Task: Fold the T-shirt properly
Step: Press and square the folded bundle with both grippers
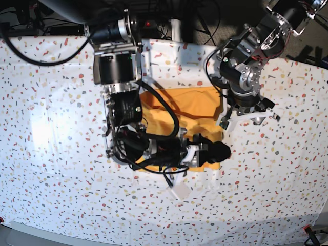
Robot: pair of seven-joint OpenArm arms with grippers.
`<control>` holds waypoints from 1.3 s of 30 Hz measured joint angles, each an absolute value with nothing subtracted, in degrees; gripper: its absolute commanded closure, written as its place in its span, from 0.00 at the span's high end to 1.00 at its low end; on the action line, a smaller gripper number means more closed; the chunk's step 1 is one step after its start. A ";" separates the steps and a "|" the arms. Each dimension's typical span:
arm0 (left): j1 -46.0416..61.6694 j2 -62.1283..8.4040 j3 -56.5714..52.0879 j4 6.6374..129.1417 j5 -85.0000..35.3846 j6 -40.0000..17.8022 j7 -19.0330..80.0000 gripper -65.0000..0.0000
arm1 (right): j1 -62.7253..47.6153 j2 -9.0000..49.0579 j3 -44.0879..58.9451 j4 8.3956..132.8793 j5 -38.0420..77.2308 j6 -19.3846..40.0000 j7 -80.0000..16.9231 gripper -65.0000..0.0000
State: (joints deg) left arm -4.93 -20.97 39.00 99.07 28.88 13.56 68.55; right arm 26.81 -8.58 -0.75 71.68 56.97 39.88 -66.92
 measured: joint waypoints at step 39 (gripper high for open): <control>-5.23 -10.52 38.96 88.64 6.59 11.73 49.98 0.42 | 35.86 2.90 -5.58 43.33 4.73 39.51 -36.47 0.24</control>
